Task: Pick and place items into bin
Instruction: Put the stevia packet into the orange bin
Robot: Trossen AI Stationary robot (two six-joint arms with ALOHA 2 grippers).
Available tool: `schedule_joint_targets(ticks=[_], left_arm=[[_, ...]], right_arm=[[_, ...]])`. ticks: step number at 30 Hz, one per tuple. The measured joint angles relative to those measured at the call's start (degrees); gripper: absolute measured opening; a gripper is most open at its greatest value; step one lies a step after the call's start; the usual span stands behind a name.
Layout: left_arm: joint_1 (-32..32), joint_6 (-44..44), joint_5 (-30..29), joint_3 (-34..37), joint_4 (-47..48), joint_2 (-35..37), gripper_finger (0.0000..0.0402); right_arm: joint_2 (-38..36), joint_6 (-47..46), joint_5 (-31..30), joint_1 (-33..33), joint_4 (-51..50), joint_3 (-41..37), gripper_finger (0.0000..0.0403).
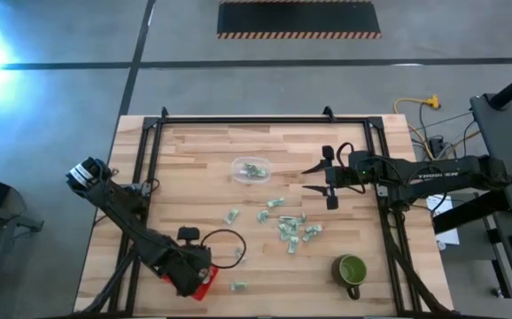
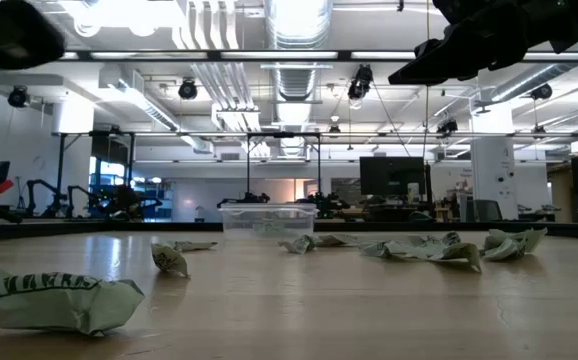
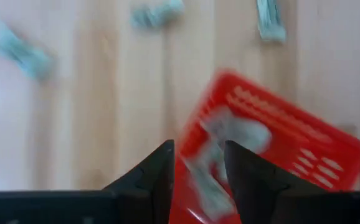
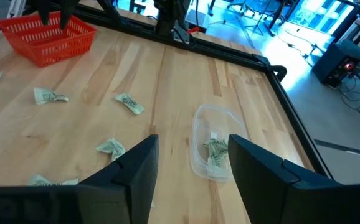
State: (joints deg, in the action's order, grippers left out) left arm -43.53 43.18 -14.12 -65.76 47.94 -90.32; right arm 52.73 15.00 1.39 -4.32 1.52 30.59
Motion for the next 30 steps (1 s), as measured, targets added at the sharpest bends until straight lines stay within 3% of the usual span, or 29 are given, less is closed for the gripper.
schedule_joint_targets(ticks=[2,5,10,14,18,30], left_arm=[[0.73,-4.69,-4.58,-0.02,-0.47,0.04,0.0123],[2.9,-13.1,-6.58,-0.02,-2.99,-0.27,0.0123],[7.55,-27.88,-6.27,0.83,-12.25,-0.4,0.0123],[11.39,-36.42,-0.73,2.41,-19.24,-0.4,0.0123],[14.37,-39.53,2.72,4.6,-22.27,-0.4,0.0123],[15.83,-42.59,3.6,12.2,-31.68,-0.42,0.0123]], right_arm=[[0.0,-0.02,0.0,0.0,0.02,0.0,0.0183],[0.0,-0.02,0.0,0.0,0.02,0.0,0.0183],[0.0,0.0,0.0,0.02,0.13,0.0,0.0183],[0.0,0.0,0.0,0.02,0.11,0.0,0.0183],[0.0,0.16,0.0,0.02,0.09,-0.07,0.0183],[0.0,0.17,0.0,0.0,0.04,-0.13,0.0183]])
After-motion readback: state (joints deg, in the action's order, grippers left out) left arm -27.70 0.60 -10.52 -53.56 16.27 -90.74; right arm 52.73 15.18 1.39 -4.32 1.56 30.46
